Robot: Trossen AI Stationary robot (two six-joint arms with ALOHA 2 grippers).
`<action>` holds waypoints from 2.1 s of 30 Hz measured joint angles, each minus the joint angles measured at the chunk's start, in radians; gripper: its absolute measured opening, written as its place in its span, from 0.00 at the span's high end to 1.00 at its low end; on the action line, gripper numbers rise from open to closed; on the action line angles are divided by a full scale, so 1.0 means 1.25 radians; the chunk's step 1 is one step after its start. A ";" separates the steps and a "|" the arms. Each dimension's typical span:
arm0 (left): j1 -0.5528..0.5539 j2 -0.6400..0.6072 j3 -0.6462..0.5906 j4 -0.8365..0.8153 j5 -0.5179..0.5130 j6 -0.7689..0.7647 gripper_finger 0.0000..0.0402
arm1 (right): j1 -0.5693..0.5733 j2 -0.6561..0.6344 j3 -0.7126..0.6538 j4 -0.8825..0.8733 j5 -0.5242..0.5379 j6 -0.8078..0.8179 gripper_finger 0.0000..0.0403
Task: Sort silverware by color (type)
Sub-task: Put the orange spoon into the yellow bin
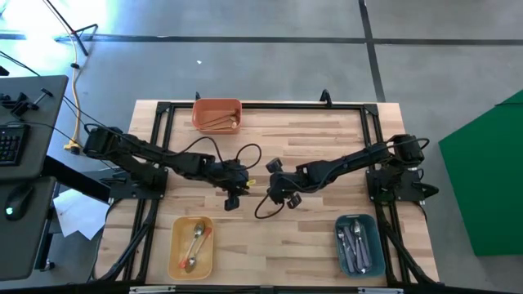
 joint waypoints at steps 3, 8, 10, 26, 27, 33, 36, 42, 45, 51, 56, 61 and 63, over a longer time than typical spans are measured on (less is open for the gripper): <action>0.003 0.000 0.000 -0.017 -0.007 0.004 0.92 | 0.000 0.000 0.000 0.004 -0.005 0.001 1.00; 0.010 -0.001 0.000 -0.038 -0.022 0.003 0.98 | 0.002 0.000 0.000 0.017 0.013 0.008 0.98; 0.014 -0.004 0.000 -0.056 -0.023 -0.001 0.99 | 0.002 0.000 0.000 0.025 0.036 0.022 0.96; 0.073 -0.294 -0.003 -0.387 0.211 -0.145 1.00 | -0.159 -0.177 -0.051 0.051 0.041 0.040 0.82; 0.068 -0.313 -0.004 -0.414 0.240 -0.154 1.00 | -0.185 -0.182 -0.073 0.077 0.025 0.027 0.85; 0.012 -0.398 -0.002 -0.463 0.305 -0.357 1.00 | -0.311 -0.220 -0.193 0.316 -0.069 0.022 0.98; -0.044 -0.428 0.000 -0.467 0.304 -0.531 1.00 | -0.363 -0.218 -0.227 0.420 -0.111 0.021 0.97; -0.227 -0.452 -0.001 -0.492 0.328 -0.823 1.00 | -0.425 -0.214 -0.237 0.478 -0.182 0.002 0.99; -0.315 -0.442 -0.001 -0.493 0.368 -0.877 1.00 | -0.439 -0.214 -0.236 0.503 -0.186 -0.001 0.99; -0.396 -0.391 -0.001 -0.531 0.445 -0.874 1.00 | -0.444 -0.214 -0.236 0.510 -0.188 -0.007 1.00; -0.405 -0.336 -0.001 -0.557 0.531 -0.841 1.00 | -0.443 -0.214 -0.236 0.505 -0.190 0.002 1.00; -0.388 -0.279 -0.001 -0.552 0.572 -0.796 1.00 | -0.443 -0.214 -0.236 0.492 -0.189 0.008 1.00; -0.375 -0.258 -0.001 -0.549 0.595 -0.792 1.00 | -0.443 -0.214 -0.236 0.487 -0.189 0.015 1.00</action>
